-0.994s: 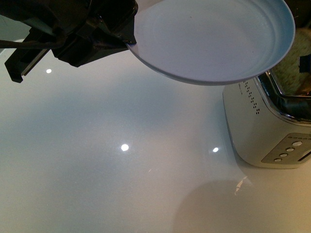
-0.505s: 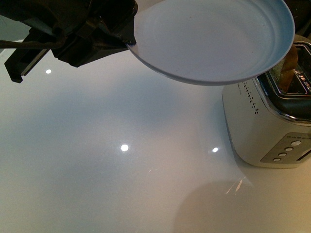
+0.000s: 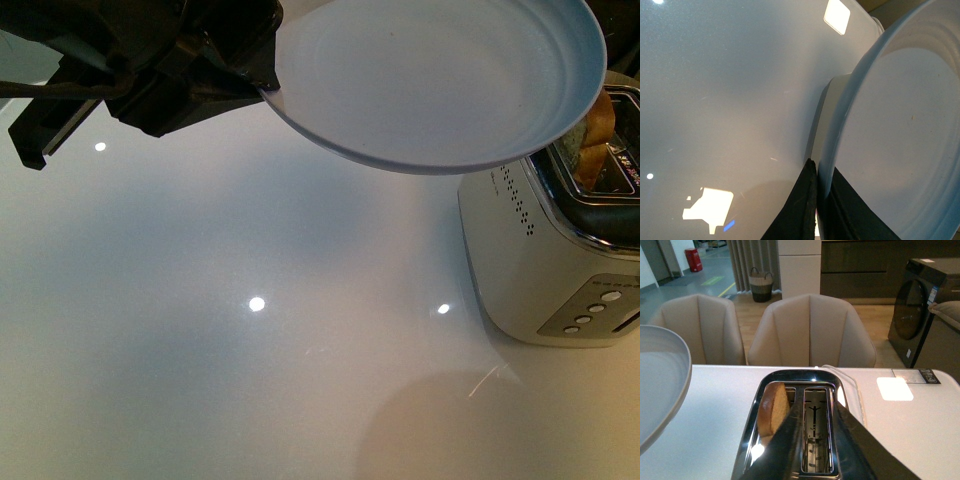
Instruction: Left arm holds plate, right arm toasts bread
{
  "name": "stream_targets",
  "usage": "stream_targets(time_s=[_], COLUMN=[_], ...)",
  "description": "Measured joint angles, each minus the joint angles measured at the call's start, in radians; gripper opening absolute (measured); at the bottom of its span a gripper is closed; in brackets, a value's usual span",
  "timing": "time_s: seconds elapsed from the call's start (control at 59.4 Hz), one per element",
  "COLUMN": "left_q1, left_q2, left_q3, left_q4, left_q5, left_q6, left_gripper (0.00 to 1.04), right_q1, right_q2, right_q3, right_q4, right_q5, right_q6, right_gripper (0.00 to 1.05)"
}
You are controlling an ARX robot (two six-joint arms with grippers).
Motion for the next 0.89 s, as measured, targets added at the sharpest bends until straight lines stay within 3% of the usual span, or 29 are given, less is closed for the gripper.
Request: stream_targets(time_s=[0.067,0.404,0.505,0.893], left_q1=[0.000,0.000,0.000,0.000], left_q2=[0.000,0.000,0.000,0.000], left_q3=[0.000,0.000,0.000,0.000], left_q4=[0.000,0.000,0.000,0.000], left_q5=[0.001,0.000,0.000,0.000], left_q6=[0.000,0.000,0.000,0.000], left_gripper=[0.03,0.03,0.03,0.03], right_q1=[0.000,0.000,0.000,0.000], right_q2=[-0.042,-0.266,-0.290,-0.525], right_q3=[-0.021,-0.107,-0.140,-0.141], right_q4=[-0.016,-0.155,-0.137,-0.355], right_q5=[0.000,0.000,-0.002,-0.002], right_q6=[-0.002,-0.003,-0.003,-0.003], right_gripper=[0.02,0.02,0.02,0.02])
